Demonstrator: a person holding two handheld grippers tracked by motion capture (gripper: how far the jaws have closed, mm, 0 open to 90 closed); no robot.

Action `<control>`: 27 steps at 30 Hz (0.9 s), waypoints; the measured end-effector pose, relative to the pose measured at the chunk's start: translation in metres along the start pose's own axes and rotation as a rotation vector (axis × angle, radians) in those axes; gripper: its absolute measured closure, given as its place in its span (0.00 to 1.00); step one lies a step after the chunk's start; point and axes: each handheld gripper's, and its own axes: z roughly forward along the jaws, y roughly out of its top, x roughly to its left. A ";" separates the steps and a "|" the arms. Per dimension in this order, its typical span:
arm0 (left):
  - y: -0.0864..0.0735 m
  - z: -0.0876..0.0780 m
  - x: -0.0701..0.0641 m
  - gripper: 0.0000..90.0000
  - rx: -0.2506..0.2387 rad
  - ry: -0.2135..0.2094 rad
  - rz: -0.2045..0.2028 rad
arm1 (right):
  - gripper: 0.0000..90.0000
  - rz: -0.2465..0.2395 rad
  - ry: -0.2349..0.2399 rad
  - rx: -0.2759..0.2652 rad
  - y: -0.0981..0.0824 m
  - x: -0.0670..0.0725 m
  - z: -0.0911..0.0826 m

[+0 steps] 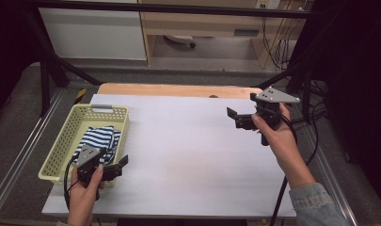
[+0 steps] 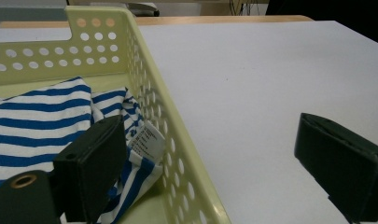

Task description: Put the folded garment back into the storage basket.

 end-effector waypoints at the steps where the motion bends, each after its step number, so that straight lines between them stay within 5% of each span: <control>1: 0.000 0.000 0.000 0.10 0.002 0.000 0.005 | 0.03 0.002 -0.001 0.007 -0.001 -0.002 -0.001; 27: 0.000 0.001 0.000 0.10 0.003 -0.003 0.006 | 0.04 0.072 -0.046 0.049 -0.042 -0.030 -0.029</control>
